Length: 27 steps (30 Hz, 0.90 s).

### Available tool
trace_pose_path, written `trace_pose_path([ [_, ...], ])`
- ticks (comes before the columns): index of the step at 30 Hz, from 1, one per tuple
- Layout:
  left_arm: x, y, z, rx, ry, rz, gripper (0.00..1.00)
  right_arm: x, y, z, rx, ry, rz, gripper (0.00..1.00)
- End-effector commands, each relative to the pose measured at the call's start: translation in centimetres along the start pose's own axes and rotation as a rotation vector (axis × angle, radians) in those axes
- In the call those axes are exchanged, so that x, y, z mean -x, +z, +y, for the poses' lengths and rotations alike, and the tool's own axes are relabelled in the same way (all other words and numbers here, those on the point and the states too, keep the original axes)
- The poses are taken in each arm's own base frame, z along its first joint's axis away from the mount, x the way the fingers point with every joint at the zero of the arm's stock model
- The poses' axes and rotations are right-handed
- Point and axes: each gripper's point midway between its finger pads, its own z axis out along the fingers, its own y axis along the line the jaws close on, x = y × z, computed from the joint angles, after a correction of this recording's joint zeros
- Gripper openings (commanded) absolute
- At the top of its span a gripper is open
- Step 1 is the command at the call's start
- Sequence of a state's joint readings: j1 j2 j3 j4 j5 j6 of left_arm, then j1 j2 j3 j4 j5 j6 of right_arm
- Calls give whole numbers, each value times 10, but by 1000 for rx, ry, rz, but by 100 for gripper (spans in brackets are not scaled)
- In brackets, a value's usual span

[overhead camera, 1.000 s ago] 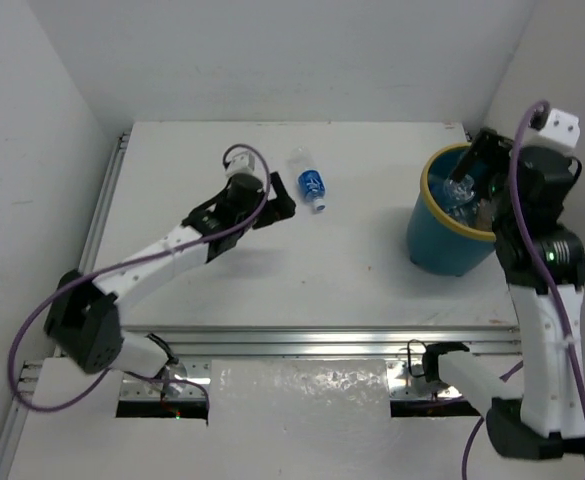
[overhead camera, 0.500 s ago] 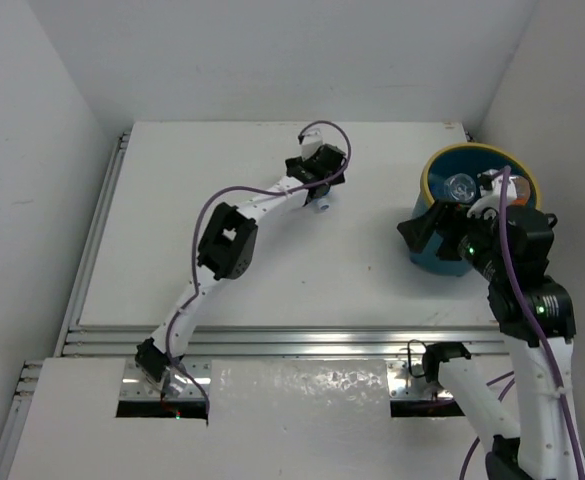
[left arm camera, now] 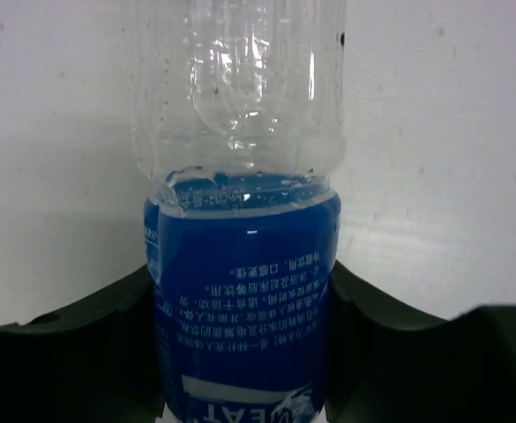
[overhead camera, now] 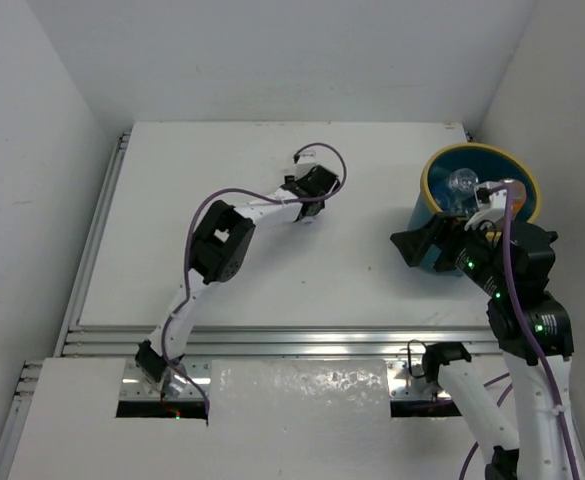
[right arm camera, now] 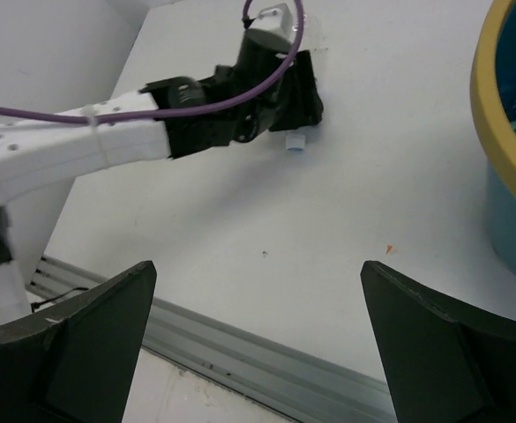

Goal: Put the plastic bottles in the bin

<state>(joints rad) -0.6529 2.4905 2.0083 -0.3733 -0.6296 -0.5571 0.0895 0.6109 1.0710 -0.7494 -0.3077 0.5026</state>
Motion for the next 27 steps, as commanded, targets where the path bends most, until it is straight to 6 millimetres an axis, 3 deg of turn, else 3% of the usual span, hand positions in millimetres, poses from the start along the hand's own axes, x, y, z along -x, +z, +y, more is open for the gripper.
trace_pose_path([
  [1,-46,-48,25,-86,134,120,0,-4,16,7,70,25,14,99],
  [2,-30,-64,12,-185,77,59,0,-4,18,9,82,32,21,99],
  [3,15,-111,9,-293,8,-33,0,-6,20,11,98,41,27,99],
  [4,-24,-120,34,-320,44,13,0,0,25,16,125,59,11,99],
  [5,-1,-152,11,-526,-22,-64,0,0,25,25,178,69,19,99],
  [6,-3,-189,29,-631,-34,-100,0,-2,29,30,216,89,31,99],
  [7,-3,-212,30,-728,-20,-136,0,8,31,40,279,89,-4,99],
  [8,9,-242,24,-861,-39,-200,0,5,32,55,365,146,32,99],
  [9,24,-275,31,-945,-57,-260,0,-6,39,56,403,187,63,99],
  [10,5,-281,39,-980,-36,-232,0,6,41,67,477,217,25,99],
  [14,-4,-348,50,-1243,-47,-270,0,-7,66,69,512,286,59,99],
  [17,-9,-380,61,-1361,-50,-296,0,-12,74,92,562,264,53,99],
  [18,-8,-390,63,-1396,-50,-313,0,-22,77,107,594,256,88,99],
  [20,-11,-404,63,-1462,-45,-299,0,-19,84,118,600,224,65,99],
  [24,-12,-422,60,-1550,-54,-265,0,-42,100,148,631,182,147,99],
  [27,-16,-432,60,-1604,-55,-244,0,-48,109,158,615,151,149,99],
])
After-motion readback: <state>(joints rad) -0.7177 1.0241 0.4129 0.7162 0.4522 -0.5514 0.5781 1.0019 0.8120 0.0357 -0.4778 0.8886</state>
